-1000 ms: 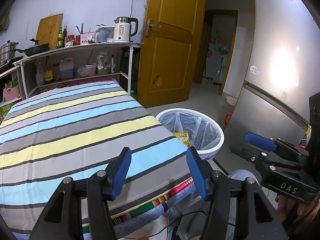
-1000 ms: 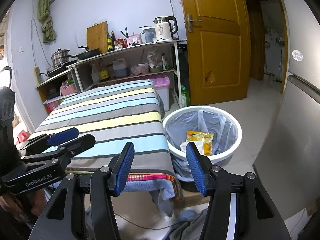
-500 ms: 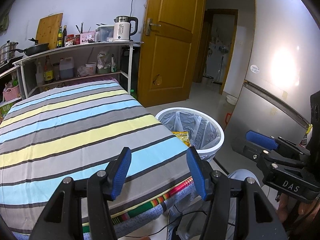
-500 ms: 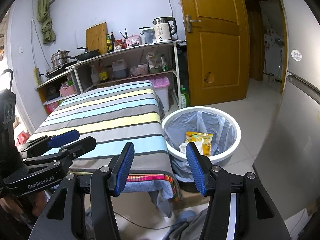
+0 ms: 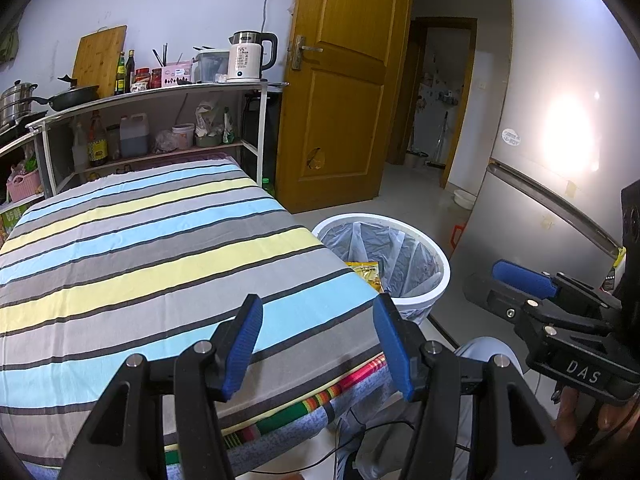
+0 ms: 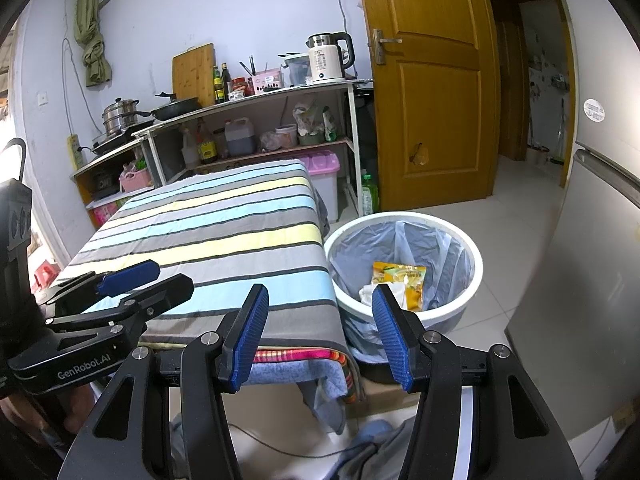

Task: Collect trash

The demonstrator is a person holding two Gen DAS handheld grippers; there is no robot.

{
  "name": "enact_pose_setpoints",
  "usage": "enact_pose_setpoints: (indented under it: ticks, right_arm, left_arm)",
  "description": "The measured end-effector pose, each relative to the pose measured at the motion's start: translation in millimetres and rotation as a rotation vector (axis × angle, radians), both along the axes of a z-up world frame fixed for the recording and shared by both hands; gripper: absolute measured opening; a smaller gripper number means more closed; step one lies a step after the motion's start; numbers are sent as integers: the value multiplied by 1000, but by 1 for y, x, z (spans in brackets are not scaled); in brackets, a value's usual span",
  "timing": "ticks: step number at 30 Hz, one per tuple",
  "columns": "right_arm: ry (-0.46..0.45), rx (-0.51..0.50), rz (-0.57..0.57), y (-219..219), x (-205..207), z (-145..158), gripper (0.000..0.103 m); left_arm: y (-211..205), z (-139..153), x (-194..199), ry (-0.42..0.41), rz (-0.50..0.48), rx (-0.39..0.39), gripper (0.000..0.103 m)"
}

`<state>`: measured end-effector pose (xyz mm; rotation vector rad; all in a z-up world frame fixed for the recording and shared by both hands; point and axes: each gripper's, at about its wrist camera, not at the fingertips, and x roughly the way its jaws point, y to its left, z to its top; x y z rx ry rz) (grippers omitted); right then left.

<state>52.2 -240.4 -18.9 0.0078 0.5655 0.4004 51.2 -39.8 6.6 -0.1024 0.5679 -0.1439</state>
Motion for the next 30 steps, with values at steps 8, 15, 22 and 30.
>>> enact_pose_setpoints:
  ticks: [8,15,22,30]
  right_arm:
    - [0,-3,2,0,-1,-1,55]
    - [1,-3,1,0,-1,-1,55]
    - [2,-3,1,0,-1,-1,55]
    - [1,-1,-1,1,0,-1,55]
  left_arm:
    - [2,-2,-2,3,7,2,59]
    - [1,-2,0,4,3,1,59]
    - [1,-3,0,7,3,4,59]
    - [1,-3,0,7,3,5,59]
